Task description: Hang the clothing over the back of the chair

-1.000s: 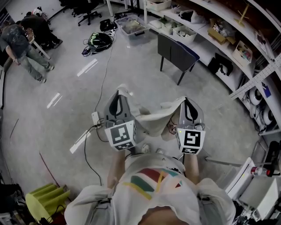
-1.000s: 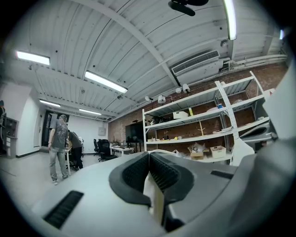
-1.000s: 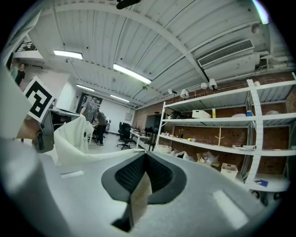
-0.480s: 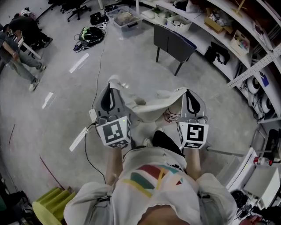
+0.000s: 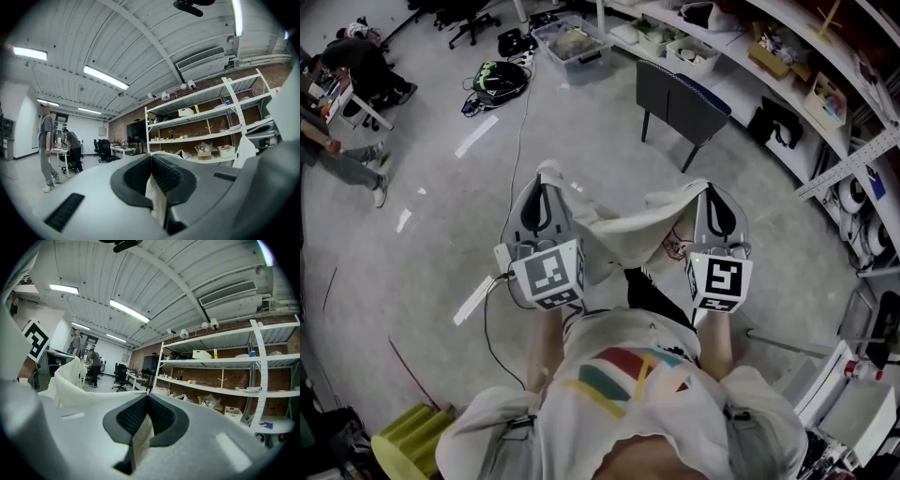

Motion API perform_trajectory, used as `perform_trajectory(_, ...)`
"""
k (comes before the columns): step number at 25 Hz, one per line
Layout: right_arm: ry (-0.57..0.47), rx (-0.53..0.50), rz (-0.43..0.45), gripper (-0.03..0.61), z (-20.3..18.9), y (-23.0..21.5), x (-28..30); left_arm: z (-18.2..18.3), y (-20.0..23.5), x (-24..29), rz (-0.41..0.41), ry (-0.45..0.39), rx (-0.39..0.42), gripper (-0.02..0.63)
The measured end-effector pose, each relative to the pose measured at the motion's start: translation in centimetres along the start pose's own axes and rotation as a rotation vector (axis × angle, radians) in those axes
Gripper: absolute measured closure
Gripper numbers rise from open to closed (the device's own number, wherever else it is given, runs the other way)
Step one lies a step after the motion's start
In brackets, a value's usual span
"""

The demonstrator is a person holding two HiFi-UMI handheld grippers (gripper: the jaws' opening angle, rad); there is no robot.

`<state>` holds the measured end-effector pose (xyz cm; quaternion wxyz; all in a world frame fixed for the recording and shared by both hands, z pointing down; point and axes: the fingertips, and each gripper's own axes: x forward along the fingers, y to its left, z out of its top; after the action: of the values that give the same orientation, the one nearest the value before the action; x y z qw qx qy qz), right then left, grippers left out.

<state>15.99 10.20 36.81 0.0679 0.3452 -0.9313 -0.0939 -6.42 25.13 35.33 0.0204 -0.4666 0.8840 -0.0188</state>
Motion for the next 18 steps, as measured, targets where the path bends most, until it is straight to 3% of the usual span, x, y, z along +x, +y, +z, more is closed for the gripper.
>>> perform_trajectory(4, 0.015, 0.01, 0.002, 0.571, -0.8, -1.8, 3.5, -0.4, -0.8, 4.3, -0.014, 0.011, -0.001, 0.6)
perform_trajectory(13, 0.024, -0.022, 0.016, 0.571, -0.1, -6.2, 13.2, 2.3, -3.0, 16.4, -0.049, -0.088, 0.027, 0.6)
perform_trajectory(18, 0.009, -0.023, 0.014, 0.571, 0.8, -8.2, 18.4, 3.1, -3.2, 22.8, -0.032, -0.098, 0.019, 0.6)
